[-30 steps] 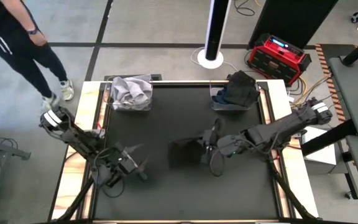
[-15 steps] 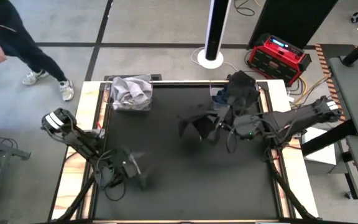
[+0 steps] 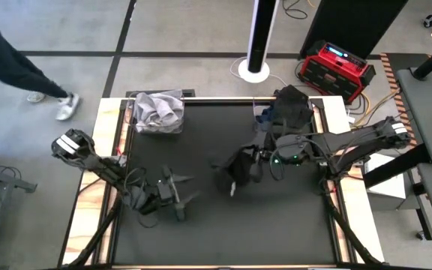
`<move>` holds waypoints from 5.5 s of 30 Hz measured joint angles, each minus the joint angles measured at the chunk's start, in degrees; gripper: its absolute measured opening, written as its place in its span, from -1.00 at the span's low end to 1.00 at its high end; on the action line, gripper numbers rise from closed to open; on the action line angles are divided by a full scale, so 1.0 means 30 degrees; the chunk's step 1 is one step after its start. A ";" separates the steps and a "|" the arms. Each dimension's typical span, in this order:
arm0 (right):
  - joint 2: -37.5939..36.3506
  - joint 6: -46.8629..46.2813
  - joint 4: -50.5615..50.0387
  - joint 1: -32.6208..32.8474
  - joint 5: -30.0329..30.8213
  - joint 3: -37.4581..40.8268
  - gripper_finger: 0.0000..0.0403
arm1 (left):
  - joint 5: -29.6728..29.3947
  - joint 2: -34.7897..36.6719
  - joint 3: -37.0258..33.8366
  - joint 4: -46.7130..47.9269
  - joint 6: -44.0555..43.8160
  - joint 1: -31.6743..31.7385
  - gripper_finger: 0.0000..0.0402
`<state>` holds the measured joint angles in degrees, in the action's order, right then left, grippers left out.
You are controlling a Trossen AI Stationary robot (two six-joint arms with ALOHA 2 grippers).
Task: Sort towels by color in basket
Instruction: Put the black towel into the right transparent bin
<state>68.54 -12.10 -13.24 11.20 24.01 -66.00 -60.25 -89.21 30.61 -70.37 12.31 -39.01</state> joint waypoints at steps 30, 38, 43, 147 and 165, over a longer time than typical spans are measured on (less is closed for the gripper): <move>0.1348 -0.1137 0.0235 0.0000 0.1020 0.0000 -0.96 | -0.0795 -0.4622 0.5893 0.2198 0.2411 0.1045 0.32; 0.1347 -0.1259 0.0222 0.0138 0.1000 0.0000 -0.96 | -0.2882 -0.5835 0.6920 0.1182 0.2474 0.2147 0.32; 0.1398 -0.1266 0.0227 0.0182 0.0997 0.0000 -0.96 | -0.1223 -0.5799 0.6856 0.1159 0.1718 0.2751 0.26; 0.1587 -0.1784 -0.0348 0.1479 -0.3473 0.1639 -0.96 | 0.0963 -0.1054 0.2187 0.1660 0.2979 -0.1601 0.23; 0.1587 -0.1784 -0.0348 0.1472 -0.3467 0.1655 -0.96 | 0.0990 -0.2152 0.3411 0.1611 0.2603 0.0705 0.23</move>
<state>73.30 -17.45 -14.28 15.62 13.61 -61.03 -57.28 -95.66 40.84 -65.54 20.12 -36.90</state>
